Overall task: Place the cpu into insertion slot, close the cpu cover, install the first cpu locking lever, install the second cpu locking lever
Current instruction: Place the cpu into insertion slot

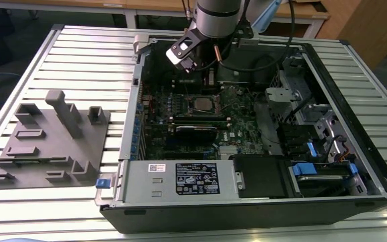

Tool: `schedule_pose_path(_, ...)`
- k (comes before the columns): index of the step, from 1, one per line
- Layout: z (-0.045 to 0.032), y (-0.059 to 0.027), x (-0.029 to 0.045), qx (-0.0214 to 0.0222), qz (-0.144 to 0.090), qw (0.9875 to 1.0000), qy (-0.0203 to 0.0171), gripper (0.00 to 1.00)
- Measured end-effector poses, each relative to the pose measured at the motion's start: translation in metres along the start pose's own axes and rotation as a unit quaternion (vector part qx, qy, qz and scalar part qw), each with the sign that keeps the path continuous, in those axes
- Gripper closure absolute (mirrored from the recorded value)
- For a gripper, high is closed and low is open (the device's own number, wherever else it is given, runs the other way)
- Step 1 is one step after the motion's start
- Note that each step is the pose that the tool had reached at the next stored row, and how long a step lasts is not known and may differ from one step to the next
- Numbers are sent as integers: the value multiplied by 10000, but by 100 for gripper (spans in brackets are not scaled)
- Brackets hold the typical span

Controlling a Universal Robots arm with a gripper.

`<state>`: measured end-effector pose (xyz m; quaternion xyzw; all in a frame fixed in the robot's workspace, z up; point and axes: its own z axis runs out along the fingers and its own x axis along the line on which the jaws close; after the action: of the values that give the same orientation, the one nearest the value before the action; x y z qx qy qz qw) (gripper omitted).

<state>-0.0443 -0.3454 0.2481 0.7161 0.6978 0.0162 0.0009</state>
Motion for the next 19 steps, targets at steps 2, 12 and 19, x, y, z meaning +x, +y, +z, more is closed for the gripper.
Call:
schedule_pose_path(2,-6,0,0,-1,0,10000,2,90)
schedule_pose_path(12,-25,0,0,0,0,10000,-1,90)
schedule_pose_path(19,-61,2,2,-1,0,10000,1,90)
